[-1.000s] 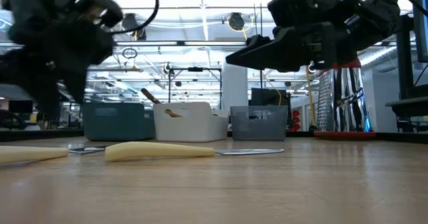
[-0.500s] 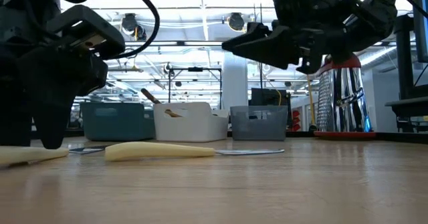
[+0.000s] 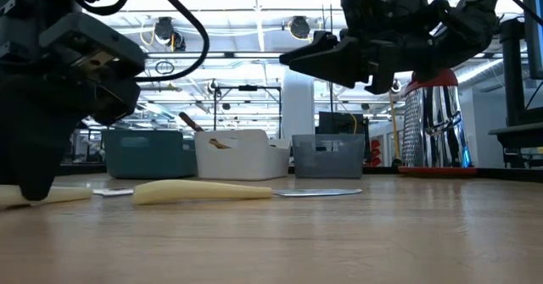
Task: Pick & Place Kitchen Items
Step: Put the left yellow table knife into the black bin
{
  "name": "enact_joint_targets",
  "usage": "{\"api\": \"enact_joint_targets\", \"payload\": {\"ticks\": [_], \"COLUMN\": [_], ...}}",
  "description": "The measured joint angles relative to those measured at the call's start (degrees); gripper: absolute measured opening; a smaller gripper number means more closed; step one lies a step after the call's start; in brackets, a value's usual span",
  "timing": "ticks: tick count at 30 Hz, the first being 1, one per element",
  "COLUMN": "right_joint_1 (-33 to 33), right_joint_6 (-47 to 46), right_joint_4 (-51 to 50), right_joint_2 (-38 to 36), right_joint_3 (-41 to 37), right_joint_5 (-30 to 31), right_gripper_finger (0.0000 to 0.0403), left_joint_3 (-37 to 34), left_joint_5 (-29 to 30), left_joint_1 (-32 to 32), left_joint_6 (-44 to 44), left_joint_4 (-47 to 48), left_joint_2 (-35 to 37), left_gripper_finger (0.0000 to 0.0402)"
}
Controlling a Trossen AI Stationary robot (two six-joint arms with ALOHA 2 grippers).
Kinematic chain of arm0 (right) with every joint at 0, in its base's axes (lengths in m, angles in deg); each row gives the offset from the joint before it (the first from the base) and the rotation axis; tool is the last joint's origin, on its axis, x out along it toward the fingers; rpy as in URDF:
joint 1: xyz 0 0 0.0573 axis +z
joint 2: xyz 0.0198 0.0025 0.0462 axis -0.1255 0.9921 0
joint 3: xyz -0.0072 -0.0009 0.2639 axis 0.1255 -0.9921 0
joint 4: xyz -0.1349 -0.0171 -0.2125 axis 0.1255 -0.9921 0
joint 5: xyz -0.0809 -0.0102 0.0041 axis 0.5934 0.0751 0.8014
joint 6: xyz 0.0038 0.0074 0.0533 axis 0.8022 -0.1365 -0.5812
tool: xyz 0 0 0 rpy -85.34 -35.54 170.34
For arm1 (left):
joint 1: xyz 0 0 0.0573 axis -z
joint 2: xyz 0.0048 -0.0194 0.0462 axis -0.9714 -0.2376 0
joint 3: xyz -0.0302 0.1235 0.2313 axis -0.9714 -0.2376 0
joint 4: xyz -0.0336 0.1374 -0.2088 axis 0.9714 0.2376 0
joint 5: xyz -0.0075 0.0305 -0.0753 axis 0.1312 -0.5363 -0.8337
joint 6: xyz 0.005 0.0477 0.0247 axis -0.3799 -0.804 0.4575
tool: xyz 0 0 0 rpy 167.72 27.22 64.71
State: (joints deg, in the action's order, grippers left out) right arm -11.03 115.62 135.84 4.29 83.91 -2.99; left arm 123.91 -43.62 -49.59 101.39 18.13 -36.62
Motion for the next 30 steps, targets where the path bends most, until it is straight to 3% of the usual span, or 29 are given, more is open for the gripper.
{"api": "enact_joint_targets", "payload": {"ticks": [3,6,10,18,22,30], "right_joint_1": [-0.3,-0.4,-0.4,-0.4,-0.4,-0.4], "right_joint_6": [0.0,0.0,-0.2,-0.2,-0.3,-0.3], "right_joint_4": [-0.1,-0.4,-0.6,-1.2,-1.9,-2.2], "right_joint_2": [0.0,0.0,0.0,0.0,0.0,0.0], "right_joint_3": [0.0,0.0,0.0,0.0,0.0,0.0], "right_joint_5": [0.0,0.0,0.0,0.0,0.0,0.0], "right_gripper_finger": [0.0196,0.0196,0.0196,0.0196,0.0196,0.0196], "left_joint_3": [0.0,0.0,0.0,0.0,0.0,0.4], "left_joint_5": [-1.3,0.1,1.7,4.4,6.8,9.7], "left_joint_1": [-0.1,0.0,0.1,0.5,1.7,4.2], "left_joint_6": [-3.5,-6.8,-10.2,-25.6,-25.7,-23.6], "left_joint_4": [0.6,0.8,0.9,-0.8,-0.7,2.0], "left_joint_2": [0.0,0.1,0.1,0.1,0.1,0.1], "left_gripper_finger": [0.0038,0.0034,0.0064,0.0131,0.0131,0.0093]}}
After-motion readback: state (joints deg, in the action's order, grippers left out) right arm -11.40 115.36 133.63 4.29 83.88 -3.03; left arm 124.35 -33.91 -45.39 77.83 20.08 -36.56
